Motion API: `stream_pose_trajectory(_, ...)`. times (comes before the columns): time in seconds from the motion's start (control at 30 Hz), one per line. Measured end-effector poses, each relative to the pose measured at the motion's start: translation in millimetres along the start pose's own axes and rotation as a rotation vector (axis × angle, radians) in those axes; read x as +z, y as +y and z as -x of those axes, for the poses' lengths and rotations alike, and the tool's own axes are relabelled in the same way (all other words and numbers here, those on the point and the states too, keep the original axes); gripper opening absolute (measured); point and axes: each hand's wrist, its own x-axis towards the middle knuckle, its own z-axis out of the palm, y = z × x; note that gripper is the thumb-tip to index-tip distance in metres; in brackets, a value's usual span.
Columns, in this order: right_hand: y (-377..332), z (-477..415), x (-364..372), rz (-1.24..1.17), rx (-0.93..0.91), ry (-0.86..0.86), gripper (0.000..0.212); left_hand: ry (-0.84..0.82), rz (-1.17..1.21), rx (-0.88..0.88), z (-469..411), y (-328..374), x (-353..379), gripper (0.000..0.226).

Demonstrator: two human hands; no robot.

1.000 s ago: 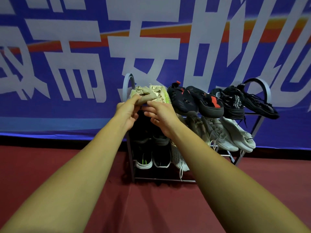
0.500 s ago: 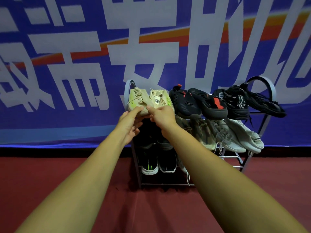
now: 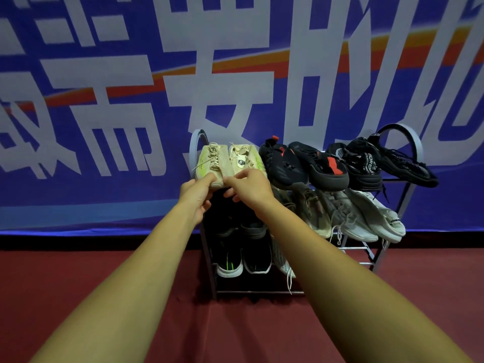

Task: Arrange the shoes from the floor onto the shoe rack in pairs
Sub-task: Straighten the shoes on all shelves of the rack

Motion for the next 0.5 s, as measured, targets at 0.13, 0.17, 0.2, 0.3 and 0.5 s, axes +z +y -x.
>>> stream_pose_trajectory(0.13,0.1,3.7,-11.1,0.112,-0.039,-0.049,0.024,0.091,-0.180,0.078,3.9,1.2,-1.3,0.025)
stream_pose_trajectory(0.17,-0.2,4.4,-13.3,0.148,-0.049,-0.051,0.024,0.131,-0.252,0.121,4.8,2.6,-3.1,0.028)
stream_pose_trajectory(0.2,-0.9,5.8,-15.7,0.194,-0.067,-0.041,0.023,0.174,-0.331,0.176,5.6,4.3,-4.6,0.033)
stream_pose_trajectory(0.3,0.8,11.4,-27.8,0.404,-0.126,0.006,0.032,0.291,-0.629,0.317,9.4,8.6,-4.0,0.050)
stream_pose_trajectory(0.5,21.7,28.0,-85.5,0.813,-0.155,0.040,0.033,0.066,-1.017,0.587,37.6,8.8,33.9,0.046)
